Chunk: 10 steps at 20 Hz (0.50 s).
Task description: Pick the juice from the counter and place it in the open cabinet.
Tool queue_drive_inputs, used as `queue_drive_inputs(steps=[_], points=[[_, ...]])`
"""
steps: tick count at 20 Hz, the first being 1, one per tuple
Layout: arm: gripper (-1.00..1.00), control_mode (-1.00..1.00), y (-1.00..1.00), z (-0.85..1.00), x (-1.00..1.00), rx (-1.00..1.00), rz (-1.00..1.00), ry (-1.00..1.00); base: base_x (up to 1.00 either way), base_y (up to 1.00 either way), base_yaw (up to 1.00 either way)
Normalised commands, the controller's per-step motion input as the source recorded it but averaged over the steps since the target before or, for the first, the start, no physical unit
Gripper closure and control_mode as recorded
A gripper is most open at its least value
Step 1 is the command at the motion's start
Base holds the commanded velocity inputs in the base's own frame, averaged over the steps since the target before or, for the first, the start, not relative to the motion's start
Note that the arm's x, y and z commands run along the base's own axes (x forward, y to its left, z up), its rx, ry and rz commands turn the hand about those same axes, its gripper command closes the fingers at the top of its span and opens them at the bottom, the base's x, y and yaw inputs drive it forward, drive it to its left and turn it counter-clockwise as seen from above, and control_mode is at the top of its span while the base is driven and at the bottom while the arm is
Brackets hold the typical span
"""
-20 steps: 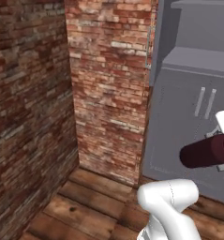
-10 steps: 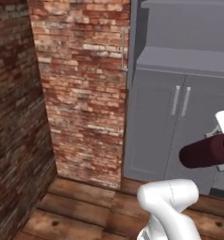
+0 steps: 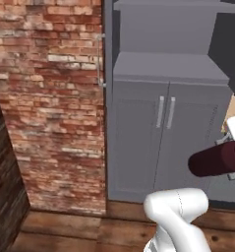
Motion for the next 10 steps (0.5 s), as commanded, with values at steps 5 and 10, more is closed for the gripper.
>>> queue_drive_inputs(steps=[5, 10], points=[[1.0, 1.0, 0.0, 0.0, 0.0, 0.0, 0.0, 0.0, 0.66, 0.15, -0.36], [1.0, 1.0, 0.0, 0.0, 0.0, 0.0, 0.0, 0.0, 0.48, 0.48, -0.35]])
